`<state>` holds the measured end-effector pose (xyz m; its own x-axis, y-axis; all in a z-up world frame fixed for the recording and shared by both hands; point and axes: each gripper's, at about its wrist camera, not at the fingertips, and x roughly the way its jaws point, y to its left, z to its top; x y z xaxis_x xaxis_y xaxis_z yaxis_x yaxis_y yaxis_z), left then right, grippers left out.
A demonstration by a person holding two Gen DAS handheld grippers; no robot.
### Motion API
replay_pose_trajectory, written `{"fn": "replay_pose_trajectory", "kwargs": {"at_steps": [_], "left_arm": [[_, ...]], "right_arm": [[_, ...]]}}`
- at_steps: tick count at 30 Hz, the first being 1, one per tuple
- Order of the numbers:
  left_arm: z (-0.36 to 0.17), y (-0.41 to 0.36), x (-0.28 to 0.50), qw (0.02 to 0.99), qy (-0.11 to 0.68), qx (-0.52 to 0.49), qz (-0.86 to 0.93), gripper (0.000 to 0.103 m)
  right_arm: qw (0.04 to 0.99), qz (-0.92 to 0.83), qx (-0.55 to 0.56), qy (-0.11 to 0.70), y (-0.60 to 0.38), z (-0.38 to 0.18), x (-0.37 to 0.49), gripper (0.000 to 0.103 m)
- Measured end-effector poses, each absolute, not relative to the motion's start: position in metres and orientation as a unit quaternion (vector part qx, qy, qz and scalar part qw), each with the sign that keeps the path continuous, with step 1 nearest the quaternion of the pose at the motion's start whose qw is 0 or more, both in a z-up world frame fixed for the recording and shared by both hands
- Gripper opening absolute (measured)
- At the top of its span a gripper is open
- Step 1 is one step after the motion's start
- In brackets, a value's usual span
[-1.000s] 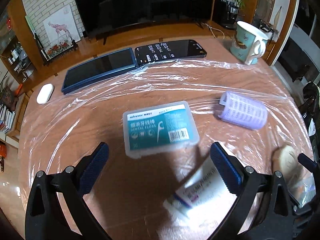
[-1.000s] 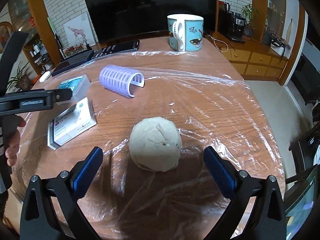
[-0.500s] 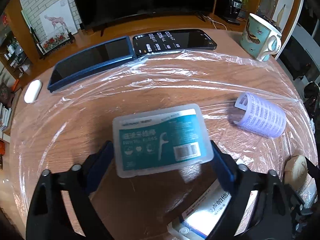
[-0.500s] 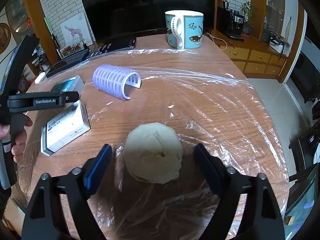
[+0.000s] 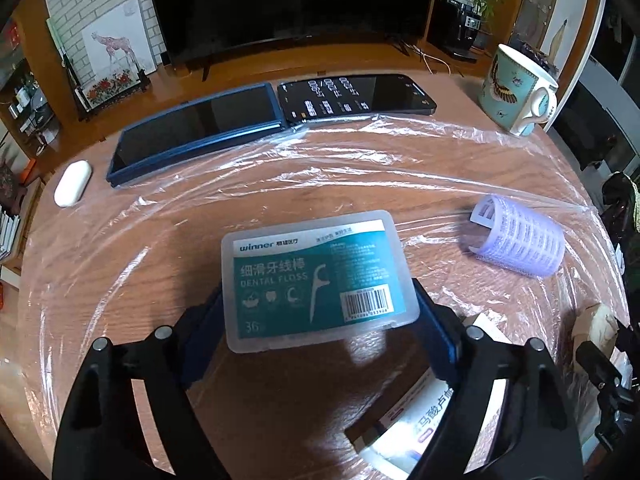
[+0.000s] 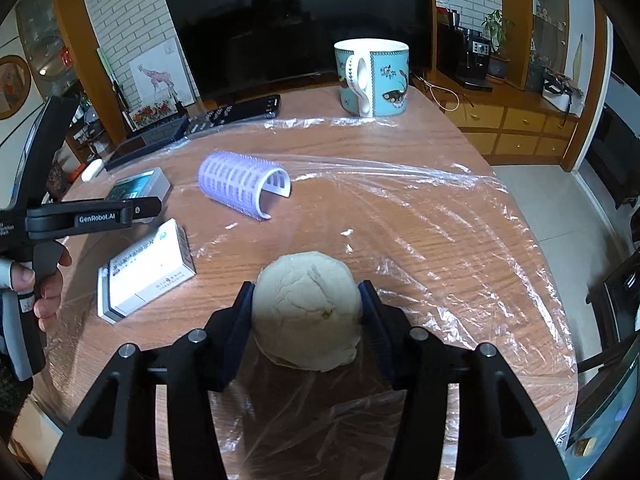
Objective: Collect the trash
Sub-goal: 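Grasp the teal dental floss box with the left gripper while the right gripper grasps the white dough ball, then carry the dental floss box and dough ball over the trash bin with both grippers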
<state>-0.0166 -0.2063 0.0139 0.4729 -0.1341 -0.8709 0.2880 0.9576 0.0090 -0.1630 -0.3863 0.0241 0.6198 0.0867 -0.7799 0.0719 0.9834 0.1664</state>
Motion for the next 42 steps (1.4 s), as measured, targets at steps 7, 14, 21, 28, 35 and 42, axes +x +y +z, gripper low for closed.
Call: {"fn": "replay_pose_trajectory", "kwargs": {"at_steps": [7,14,21,28,35,42], "left_arm": [[0.023,-0.199,-0.031,0.861,0.488,0.076,-0.123,0.086],[0.033,-0.187,-0.048,0.867,0.478,0.071,-0.12,0.086],[0.044,-0.176,-0.069,0.875,0.465,0.068,-0.117,0.086],[0.053,-0.169,-0.097,0.881,0.453,0.068,-0.116,0.086],[0.058,-0.161,-0.128,0.885,0.447,0.068,-0.111,0.086],[0.058,-0.156,-0.159,0.887,0.445,0.069,-0.105,0.086]], "right_arm": [[0.896,0.027,0.105,0.43,-0.384,0.032,-0.162,0.052],[0.898,0.046,0.104,0.426,-0.376,0.039,-0.163,0.052],[0.9,0.062,0.1,0.419,-0.371,0.045,-0.166,0.052],[0.904,0.082,0.094,0.408,-0.363,0.057,-0.177,0.052],[0.905,0.104,0.086,0.403,-0.352,0.064,-0.192,0.052],[0.902,0.124,0.081,0.406,-0.342,0.066,-0.212,0.052]]}}
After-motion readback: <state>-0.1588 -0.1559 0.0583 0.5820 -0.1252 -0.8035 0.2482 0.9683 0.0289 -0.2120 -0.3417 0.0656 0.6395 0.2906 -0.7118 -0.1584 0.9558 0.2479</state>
